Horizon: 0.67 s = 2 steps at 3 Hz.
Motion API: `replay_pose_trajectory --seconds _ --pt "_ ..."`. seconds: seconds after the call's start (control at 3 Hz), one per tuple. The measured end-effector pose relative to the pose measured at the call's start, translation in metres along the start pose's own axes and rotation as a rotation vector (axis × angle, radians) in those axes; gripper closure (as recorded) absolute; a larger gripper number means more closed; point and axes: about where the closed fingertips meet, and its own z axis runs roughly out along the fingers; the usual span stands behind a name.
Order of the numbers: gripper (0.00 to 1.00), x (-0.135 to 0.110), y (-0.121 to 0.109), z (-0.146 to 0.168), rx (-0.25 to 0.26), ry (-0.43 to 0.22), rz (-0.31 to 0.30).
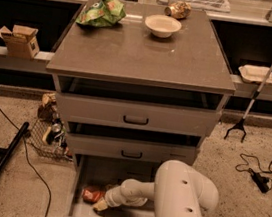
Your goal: Pick coke can from bottom drawer and place on counter
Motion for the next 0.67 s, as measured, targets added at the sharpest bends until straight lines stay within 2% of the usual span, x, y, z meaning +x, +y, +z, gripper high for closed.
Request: replay_pose_trajectory --seconds 0.67 --pt "0.85 0.001 -0.0013 0.0016 0.002 0.007 0.0"
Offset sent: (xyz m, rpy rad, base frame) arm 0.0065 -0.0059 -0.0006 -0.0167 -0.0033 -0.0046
